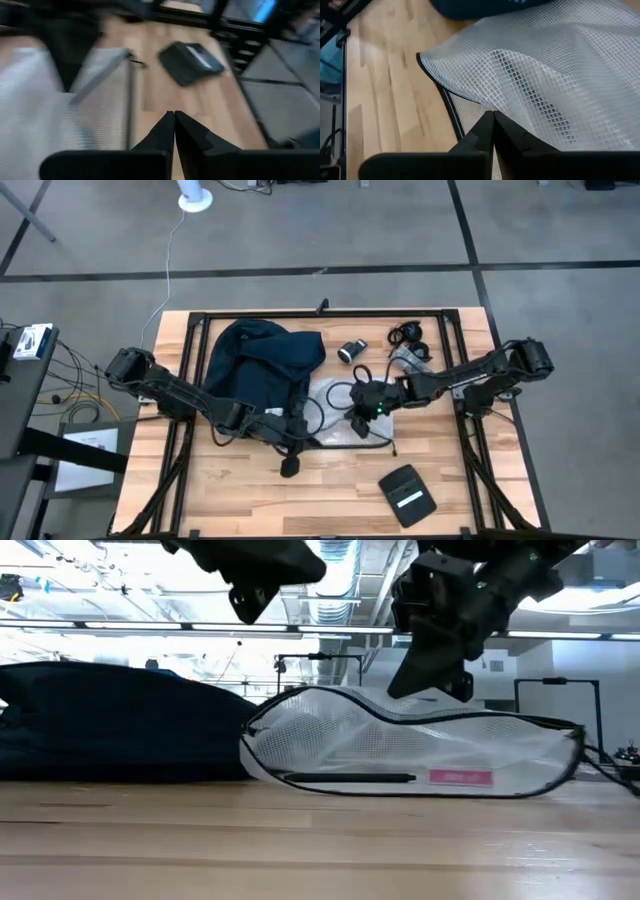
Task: Unpack backpack
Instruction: Remove the black pen from the white zip lock bag, then remove the red game card from the white zip lock bag
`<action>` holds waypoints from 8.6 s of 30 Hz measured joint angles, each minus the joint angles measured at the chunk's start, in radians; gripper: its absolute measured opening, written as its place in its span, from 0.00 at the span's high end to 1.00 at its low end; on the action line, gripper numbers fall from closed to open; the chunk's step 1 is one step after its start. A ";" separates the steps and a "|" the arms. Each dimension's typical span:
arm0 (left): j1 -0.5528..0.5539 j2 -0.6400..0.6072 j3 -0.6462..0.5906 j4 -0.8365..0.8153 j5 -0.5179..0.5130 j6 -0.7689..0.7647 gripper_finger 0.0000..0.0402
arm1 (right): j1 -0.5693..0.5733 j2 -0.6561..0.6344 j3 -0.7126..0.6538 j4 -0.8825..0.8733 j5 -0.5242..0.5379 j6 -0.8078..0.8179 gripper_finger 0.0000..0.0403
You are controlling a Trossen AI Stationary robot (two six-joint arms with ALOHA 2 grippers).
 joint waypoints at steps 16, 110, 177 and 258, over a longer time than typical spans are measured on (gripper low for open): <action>-0.001 0.140 -0.025 -0.128 0.003 0.162 1.00 | 0.047 0.000 -0.001 0.029 0.042 -0.049 1.00; 0.093 0.180 -0.027 -0.189 -0.521 0.003 0.87 | -0.037 0.391 0.123 0.091 0.271 -0.382 0.95; -0.072 0.180 -0.027 -0.156 -0.625 -0.199 0.87 | -0.695 -0.232 -0.100 -0.585 0.092 -0.231 0.72; 0.099 0.234 0.121 -0.075 -0.054 0.095 1.00 | 0.211 -0.069 -0.044 -0.763 0.553 0.536 1.00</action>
